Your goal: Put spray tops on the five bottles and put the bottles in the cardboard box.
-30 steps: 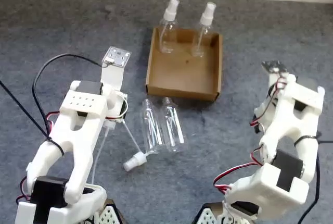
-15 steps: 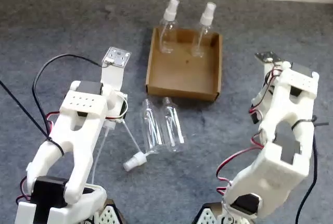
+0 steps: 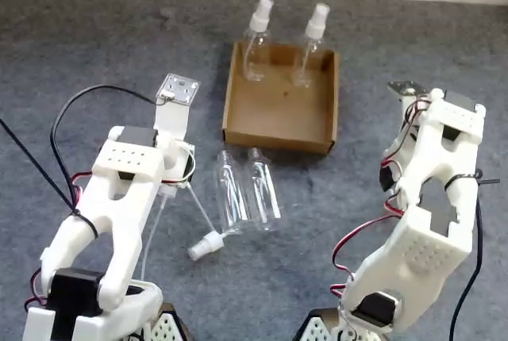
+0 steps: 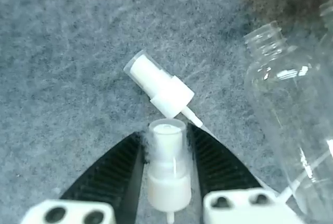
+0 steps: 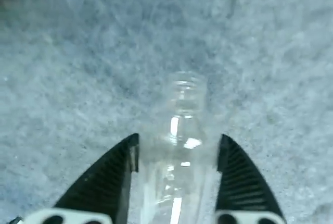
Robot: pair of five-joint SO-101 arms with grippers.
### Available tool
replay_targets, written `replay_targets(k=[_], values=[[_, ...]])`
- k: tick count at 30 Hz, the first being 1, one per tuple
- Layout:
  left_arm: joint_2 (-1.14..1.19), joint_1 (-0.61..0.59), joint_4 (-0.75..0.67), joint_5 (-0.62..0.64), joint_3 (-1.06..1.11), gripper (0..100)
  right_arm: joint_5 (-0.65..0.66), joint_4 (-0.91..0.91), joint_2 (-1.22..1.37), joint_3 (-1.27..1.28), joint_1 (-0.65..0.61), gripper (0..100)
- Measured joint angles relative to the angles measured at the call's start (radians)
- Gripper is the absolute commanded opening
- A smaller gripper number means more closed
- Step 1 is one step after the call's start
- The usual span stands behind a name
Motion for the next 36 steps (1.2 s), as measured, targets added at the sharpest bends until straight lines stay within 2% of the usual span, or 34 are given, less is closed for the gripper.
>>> replay_targets(k=[2, 7, 11, 14, 20, 25, 28, 32, 36], values=[[0.000, 0.000, 0.000, 0.000, 0.000, 0, 0.000, 0.000, 0.000, 0.000, 0.000, 0.2], [0.000, 0.000, 0.000, 0.000, 0.000, 0, 0.000, 0.018, -0.060, 0.000, 0.000, 0.4], [-0.017, 0.000, 0.000, 0.000, -0.005, 0, -0.066, 0.040, -0.244, 0.000, -0.018, 0.4], [-0.089, 0.000, 0.000, 0.008, -0.044, 0, -0.135, 0.044, -0.428, 0.000, -0.089, 0.4], [-0.344, -0.081, 0.000, 0.009, -0.120, 0, -0.264, 0.018, -0.802, 0.052, -0.365, 0.4], [-0.577, -0.189, 0.000, 0.009, -0.252, 0, -0.358, -0.118, -1.034, 0.245, -0.671, 0.4], [-0.684, -0.204, 0.000, 0.025, -0.361, 0, -0.410, -0.238, -1.129, 0.407, -0.861, 0.4], [-0.752, -0.212, 0.000, 0.172, -0.468, 0, -0.434, -0.450, -1.227, 0.647, -1.056, 0.4], [-0.779, -0.212, 0.000, 0.342, -0.494, 0, -0.442, -0.649, -1.306, 0.878, -1.181, 0.4]])
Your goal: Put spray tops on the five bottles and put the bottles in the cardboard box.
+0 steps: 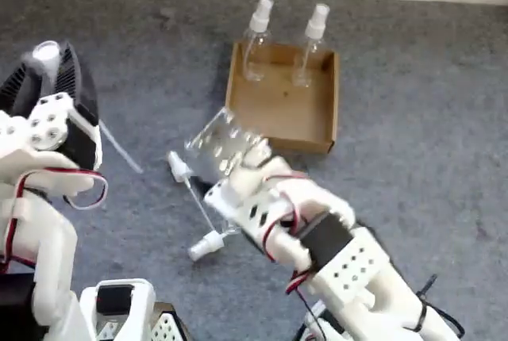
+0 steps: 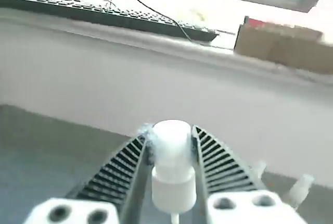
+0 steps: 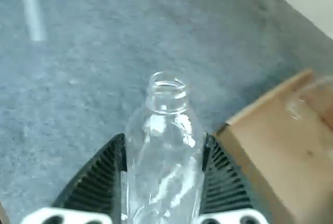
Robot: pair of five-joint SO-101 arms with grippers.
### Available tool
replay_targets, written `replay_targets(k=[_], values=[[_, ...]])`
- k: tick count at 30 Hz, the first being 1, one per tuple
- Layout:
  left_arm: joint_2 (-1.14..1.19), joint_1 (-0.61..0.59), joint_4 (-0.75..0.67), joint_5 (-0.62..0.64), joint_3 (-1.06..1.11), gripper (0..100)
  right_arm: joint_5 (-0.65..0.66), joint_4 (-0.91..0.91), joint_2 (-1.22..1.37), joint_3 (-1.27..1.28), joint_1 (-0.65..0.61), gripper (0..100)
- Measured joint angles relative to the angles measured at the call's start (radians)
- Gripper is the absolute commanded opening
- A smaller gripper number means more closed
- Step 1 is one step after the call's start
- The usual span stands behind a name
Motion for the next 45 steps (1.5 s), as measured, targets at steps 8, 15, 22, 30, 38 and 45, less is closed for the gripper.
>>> replay_targets(k=[8, 15, 22, 30, 38, 45], values=[[-0.114, 0.000, -0.023, 0.180, 0.109, 0, -0.002, -0.117, -0.106, 0.181, -0.046, 0.4], [-0.164, 0.057, -0.157, 0.130, 0.301, 0, -0.002, -0.118, -0.149, 0.181, -0.046, 0.4], [-0.161, 0.068, -0.290, 0.127, 0.356, 0, -0.002, -0.118, -0.164, 0.181, -0.044, 0.4], [-0.169, 0.074, -0.298, 0.127, 0.356, 0, -0.002, -0.118, -0.164, 0.181, -0.048, 0.4], [-0.172, 0.178, -0.227, 0.127, 0.356, 0, -0.002, -0.118, -0.164, 0.181, -0.048, 0.4], [-0.175, 0.189, -0.206, 0.126, 0.423, 0, -0.002, -0.118, -0.164, 0.181, -0.048, 0.4]])
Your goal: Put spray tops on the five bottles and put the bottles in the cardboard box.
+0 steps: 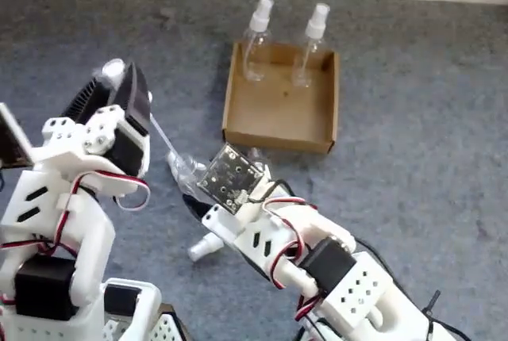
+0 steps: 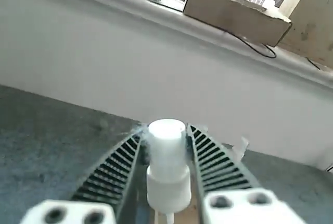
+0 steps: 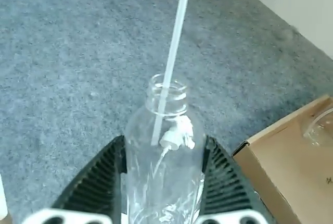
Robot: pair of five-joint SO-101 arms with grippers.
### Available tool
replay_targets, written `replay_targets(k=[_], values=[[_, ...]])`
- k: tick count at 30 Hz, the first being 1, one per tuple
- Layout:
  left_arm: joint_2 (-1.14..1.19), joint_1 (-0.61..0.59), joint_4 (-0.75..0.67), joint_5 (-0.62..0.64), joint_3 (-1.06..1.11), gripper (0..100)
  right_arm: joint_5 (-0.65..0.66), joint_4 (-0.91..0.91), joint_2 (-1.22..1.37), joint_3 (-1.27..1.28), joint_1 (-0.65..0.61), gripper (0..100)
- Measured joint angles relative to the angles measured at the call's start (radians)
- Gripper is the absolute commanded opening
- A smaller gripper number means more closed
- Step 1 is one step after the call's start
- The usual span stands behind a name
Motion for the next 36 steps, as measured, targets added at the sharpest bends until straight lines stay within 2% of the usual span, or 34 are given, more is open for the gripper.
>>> replay_targets(k=[8, 17, 22, 28, 32, 36], values=[[0.014, 0.143, 0.005, 0.000, 0.244, 0, -0.002, 0.002, 0.000, 0.002, 0.002, 0.4], [0.000, 0.190, 0.026, -0.038, 0.313, 0, 0.071, 0.002, 0.002, 0.003, 0.035, 0.4], [-0.003, 0.233, 0.025, -0.049, 0.348, 0, -0.057, -0.095, 0.005, 0.032, 0.074, 0.4], [-0.003, 0.261, 0.023, -0.058, 0.351, 0, -0.097, -0.121, 0.005, 0.038, 0.084, 0.4], [-0.005, 0.262, 0.023, -0.058, 0.362, 0, -0.167, -0.169, 0.006, 0.040, 0.117, 0.4], [-0.006, 0.272, 0.021, -0.121, 0.382, 1, -0.198, -0.183, 0.008, 0.041, 0.152, 0.4]])
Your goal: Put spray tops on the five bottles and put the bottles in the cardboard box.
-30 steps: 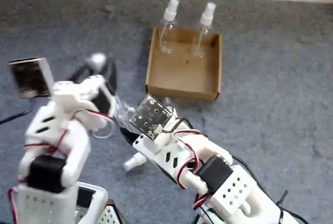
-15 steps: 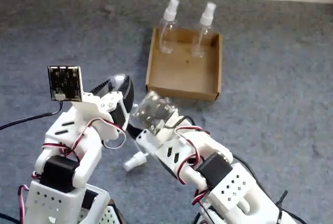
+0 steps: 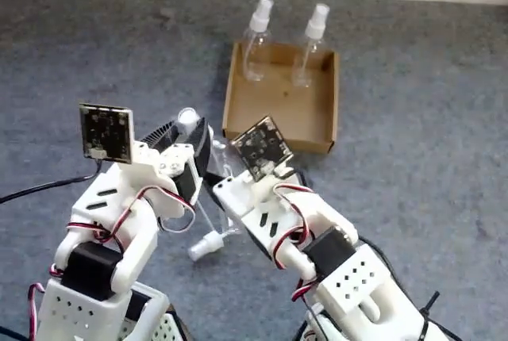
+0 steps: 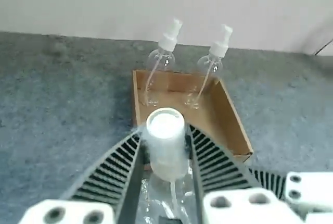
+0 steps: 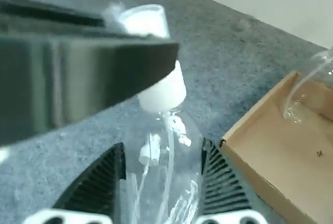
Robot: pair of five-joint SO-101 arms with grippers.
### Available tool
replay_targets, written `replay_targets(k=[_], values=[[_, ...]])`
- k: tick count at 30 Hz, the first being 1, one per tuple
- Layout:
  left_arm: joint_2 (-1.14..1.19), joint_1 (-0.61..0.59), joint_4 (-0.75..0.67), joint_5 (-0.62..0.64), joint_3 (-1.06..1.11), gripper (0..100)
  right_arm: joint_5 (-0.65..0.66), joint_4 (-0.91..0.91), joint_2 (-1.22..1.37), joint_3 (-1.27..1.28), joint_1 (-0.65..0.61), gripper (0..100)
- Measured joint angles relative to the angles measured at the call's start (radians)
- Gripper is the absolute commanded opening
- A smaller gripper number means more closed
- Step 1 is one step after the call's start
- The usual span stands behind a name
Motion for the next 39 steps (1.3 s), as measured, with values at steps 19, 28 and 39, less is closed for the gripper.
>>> replay_targets(k=[19, 28, 39], values=[[-0.078, -0.140, -0.046, -0.104, 0.078, 17, -0.009, -0.043, -0.003, 0.046, 0.034, 0.4], [-0.381, -0.210, -0.014, -0.144, 0.236, 17, -0.011, -0.115, 0.002, -0.009, 0.121, 0.4], [-0.367, -0.074, -0.014, -0.345, 0.298, 27, -0.020, 0.005, 0.379, -0.437, 0.118, 0.4]])
